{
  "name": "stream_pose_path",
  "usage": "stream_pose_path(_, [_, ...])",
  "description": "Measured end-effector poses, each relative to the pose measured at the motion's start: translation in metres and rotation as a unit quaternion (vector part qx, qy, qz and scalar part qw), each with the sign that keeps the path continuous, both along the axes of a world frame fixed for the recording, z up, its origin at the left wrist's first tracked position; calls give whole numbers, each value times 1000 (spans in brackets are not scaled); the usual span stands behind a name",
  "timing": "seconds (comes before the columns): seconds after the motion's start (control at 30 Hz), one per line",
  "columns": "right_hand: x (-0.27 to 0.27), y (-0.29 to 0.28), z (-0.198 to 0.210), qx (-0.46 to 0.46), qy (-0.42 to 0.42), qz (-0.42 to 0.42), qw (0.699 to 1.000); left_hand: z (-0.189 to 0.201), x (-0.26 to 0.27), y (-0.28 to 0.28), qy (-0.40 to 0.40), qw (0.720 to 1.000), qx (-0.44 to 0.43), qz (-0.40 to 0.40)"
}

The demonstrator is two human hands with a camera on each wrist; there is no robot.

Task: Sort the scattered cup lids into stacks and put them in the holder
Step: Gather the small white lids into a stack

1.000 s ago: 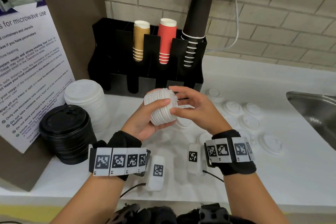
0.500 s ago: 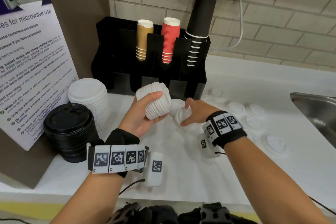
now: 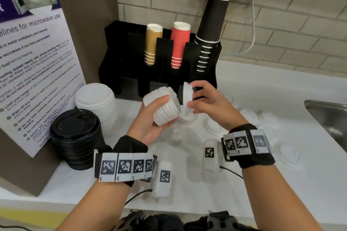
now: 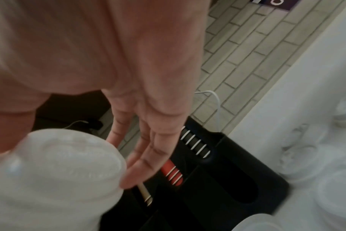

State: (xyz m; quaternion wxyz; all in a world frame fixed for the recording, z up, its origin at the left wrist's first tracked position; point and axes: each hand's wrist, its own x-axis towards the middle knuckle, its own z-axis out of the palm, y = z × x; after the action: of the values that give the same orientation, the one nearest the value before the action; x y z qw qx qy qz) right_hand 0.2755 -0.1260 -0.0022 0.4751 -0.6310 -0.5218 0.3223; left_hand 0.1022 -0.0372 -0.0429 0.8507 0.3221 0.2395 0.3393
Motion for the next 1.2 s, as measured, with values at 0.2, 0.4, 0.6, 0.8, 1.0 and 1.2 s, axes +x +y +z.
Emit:
stream_pose_path(0.2, [-29, -2, -3, 58, -60, -21, 996, 3, 4, -7, -15, 999, 34, -13])
stream_pose_path(0.4, [-27, -7, 8, 38, -82, -7, 996, 3, 0, -8, -1, 998, 52, -36])
stream_pose_path(0.6, [-29, -8, 14, 38, -80, 3, 996, 4, 1, -9, -13, 998, 38, -57])
stream_pose_path(0.8, [-30, -5, 14, 43, -72, 10, 996, 4, 1, -12, -40, 996, 33, -70])
stream_pose_path(1.0, [-34, -2, 5, -25, 98, 101, 990, 7, 5, -16, -34, 995, 60, -73])
stream_pose_path(1.2, [-28, 0, -5, -43, 98, 88, 990, 5, 2, -9, 70, 987, 115, -92])
